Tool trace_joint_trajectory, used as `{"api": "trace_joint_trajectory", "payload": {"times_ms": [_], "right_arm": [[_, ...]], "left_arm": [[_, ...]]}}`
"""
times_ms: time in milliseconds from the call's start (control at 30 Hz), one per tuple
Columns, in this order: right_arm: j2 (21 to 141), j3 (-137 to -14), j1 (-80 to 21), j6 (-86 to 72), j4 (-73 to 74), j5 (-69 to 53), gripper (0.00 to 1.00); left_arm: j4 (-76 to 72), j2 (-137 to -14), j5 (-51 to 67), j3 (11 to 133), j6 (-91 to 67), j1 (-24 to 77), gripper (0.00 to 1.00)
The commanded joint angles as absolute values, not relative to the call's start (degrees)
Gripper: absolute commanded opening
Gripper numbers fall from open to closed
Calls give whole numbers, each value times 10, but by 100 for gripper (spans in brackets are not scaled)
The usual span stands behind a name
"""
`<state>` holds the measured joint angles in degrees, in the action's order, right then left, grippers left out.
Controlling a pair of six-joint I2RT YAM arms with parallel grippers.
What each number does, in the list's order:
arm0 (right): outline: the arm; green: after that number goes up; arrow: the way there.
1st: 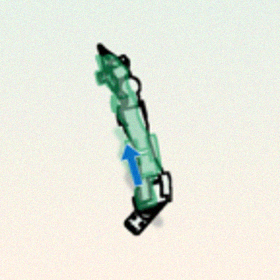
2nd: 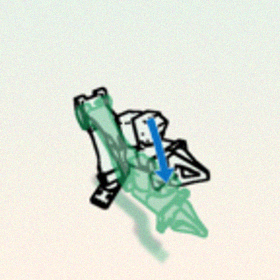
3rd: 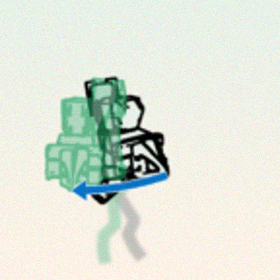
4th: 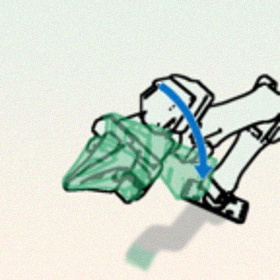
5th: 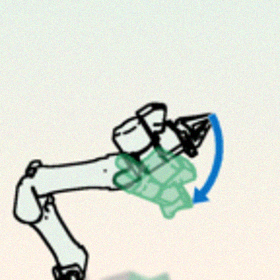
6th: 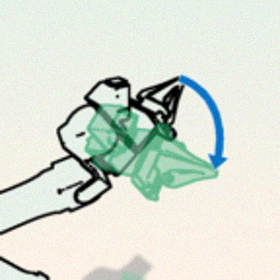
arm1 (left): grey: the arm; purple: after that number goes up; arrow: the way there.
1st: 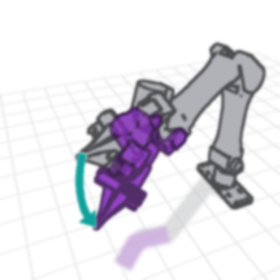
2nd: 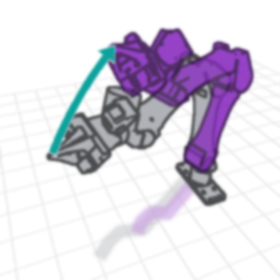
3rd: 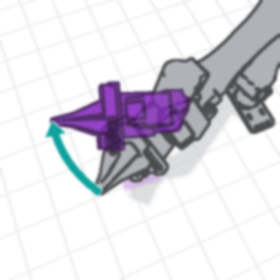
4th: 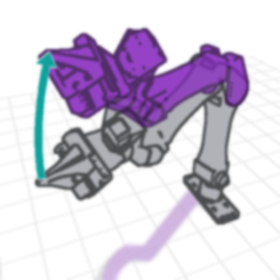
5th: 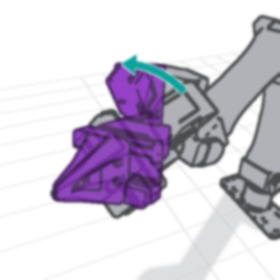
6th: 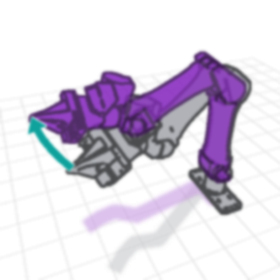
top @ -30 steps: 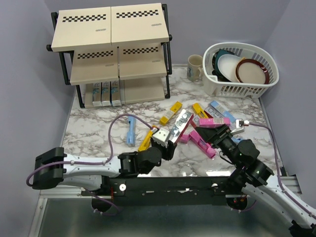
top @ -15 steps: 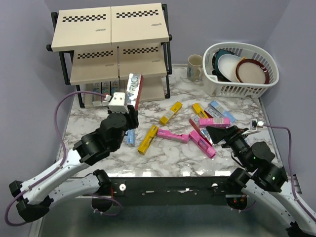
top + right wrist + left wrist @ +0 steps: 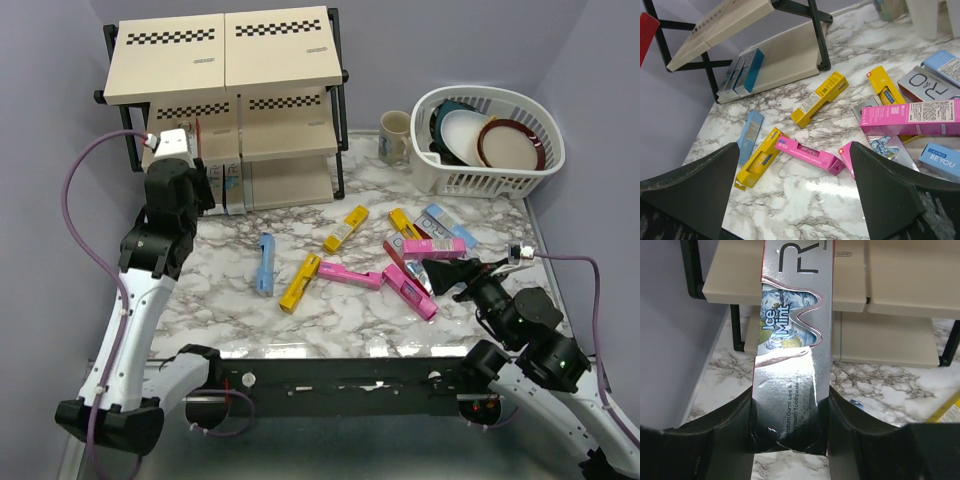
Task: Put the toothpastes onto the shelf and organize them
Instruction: Place the toothpaste on the shelf.
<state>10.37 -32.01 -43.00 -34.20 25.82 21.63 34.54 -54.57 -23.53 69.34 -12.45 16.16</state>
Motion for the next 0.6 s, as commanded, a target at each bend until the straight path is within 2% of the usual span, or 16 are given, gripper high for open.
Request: {"api": "trace_joint_trajectory", "payload": {"times_ms": [0, 300, 567], "right_arm": [[111, -338, -429, -273, 251, 204, 100], [126, -310, -429, -193, 177, 135, 100], [145, -285, -429, -177, 137, 71, 100]], "left_arm": [[300, -590, -93, 724, -84, 41, 56], [197, -681, -18, 735, -79, -71, 60], [112, -712, -26, 705, -81, -82, 58]]}}
